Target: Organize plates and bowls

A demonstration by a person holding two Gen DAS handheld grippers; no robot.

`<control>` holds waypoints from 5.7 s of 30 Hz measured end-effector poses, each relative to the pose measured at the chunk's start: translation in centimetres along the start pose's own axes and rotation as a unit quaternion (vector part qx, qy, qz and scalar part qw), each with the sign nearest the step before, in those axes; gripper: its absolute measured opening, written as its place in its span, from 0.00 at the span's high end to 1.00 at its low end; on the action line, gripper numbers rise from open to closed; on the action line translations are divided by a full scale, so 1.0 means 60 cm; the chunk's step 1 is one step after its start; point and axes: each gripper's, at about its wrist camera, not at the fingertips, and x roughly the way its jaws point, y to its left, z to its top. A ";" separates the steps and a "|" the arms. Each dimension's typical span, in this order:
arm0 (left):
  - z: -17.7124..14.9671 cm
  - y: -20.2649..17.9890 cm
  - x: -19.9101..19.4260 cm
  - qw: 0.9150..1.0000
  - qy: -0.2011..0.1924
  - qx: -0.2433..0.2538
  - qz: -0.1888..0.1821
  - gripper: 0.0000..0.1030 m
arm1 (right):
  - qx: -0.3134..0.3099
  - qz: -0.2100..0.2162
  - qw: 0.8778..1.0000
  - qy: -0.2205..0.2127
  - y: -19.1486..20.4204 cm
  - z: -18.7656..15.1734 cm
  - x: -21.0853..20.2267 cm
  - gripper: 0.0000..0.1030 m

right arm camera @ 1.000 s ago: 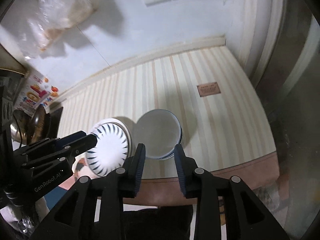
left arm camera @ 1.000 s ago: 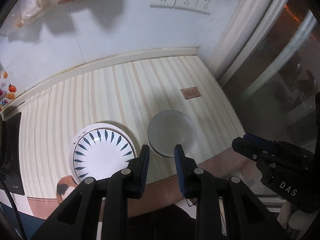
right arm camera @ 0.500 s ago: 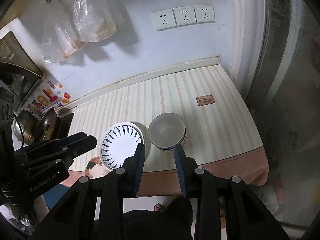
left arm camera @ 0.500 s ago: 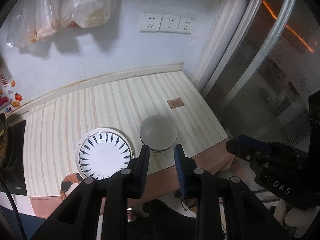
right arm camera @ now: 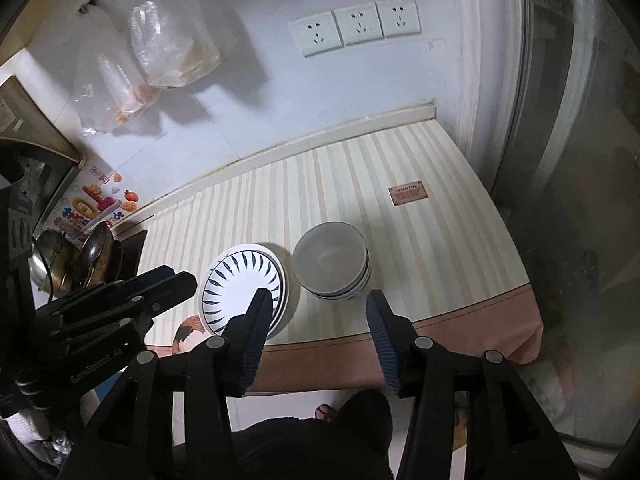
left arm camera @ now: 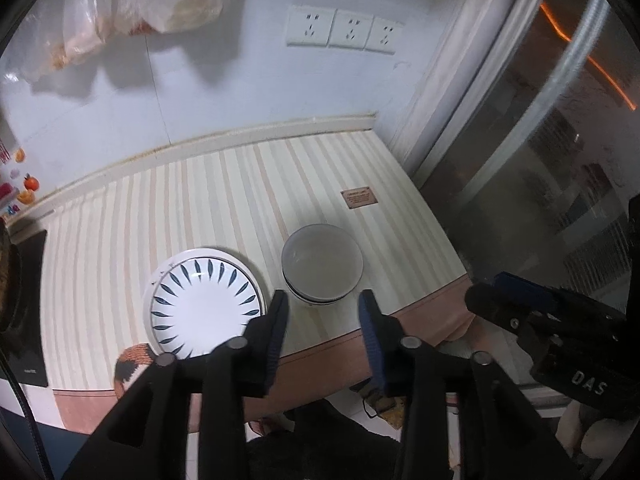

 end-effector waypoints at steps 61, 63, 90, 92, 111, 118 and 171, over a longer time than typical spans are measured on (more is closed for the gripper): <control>0.100 0.130 0.434 0.961 0.235 -0.125 -0.079 0.45 | 0.173 0.194 0.938 0.228 -0.181 0.058 0.582 0.45; 0.106 0.133 0.423 0.962 0.229 -0.128 -0.077 0.45 | 0.168 0.197 0.939 0.228 -0.173 0.066 0.573 0.46; -0.001 0.395 0.263 0.939 0.151 -0.310 -0.002 0.45 | -0.007 0.252 0.907 0.338 0.139 0.066 0.628 0.46; -0.012 0.409 0.262 0.935 0.150 -0.321 -0.001 0.45 | -0.018 0.251 0.904 0.347 0.156 0.058 0.638 0.46; -0.039 0.447 0.295 0.922 0.160 -0.351 -0.017 0.45 | -0.050 0.215 0.905 0.364 0.205 0.039 0.688 0.46; -0.044 0.448 0.300 0.921 0.161 -0.353 -0.020 0.45 | -0.058 0.206 0.909 0.359 0.207 0.037 0.685 0.46; -0.150 0.264 -0.221 0.968 -0.147 -0.103 0.177 0.05 | -0.118 0.021 0.992 -0.047 0.339 -0.099 0.045 0.06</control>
